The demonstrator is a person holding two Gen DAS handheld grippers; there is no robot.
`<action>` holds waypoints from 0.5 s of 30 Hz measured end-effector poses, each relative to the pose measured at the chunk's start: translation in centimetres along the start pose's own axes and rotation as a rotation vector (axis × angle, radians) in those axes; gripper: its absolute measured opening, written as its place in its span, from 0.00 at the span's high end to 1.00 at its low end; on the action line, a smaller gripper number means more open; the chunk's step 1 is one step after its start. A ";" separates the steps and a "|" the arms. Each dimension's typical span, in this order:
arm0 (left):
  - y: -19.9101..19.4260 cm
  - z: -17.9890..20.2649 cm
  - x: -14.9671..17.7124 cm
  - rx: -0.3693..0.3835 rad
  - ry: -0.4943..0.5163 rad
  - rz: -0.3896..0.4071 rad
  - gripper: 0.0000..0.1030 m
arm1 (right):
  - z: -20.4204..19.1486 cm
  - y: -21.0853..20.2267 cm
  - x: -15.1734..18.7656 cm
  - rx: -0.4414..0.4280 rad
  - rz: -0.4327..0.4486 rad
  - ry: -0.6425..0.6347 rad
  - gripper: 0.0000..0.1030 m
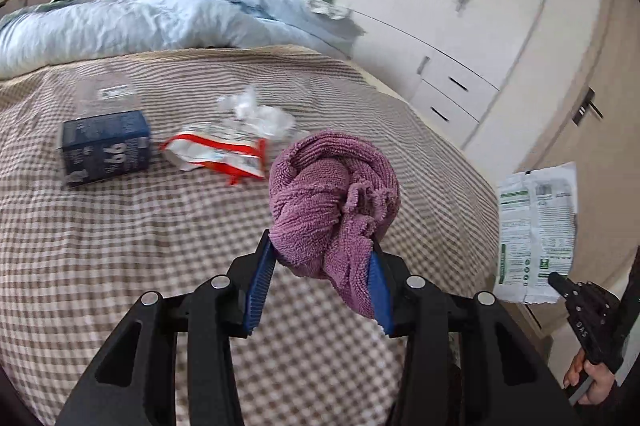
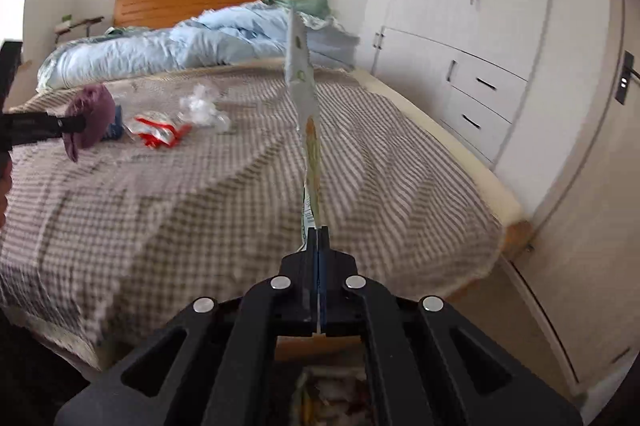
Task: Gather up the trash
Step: 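Carry towel and dog-food bag to the wastebasket and open both tools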
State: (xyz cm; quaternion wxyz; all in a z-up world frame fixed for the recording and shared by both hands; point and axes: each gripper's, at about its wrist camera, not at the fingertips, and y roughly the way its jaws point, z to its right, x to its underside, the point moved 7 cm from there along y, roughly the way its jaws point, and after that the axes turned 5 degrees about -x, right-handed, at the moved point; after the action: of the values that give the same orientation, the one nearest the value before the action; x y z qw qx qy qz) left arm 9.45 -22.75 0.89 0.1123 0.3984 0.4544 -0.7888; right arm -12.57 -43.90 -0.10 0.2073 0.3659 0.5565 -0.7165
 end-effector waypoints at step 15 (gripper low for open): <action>7.9 22.6 11.5 0.227 0.291 -0.282 0.60 | 4.0 10.7 31.2 -0.001 -0.534 0.074 1.00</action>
State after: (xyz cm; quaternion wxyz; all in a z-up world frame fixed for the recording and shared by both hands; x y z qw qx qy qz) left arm -5.78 -43.31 -6.36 -0.1114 0.4505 0.4255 -0.7769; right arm -26.41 -47.38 -30.11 -0.0092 0.2321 0.6410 -0.7315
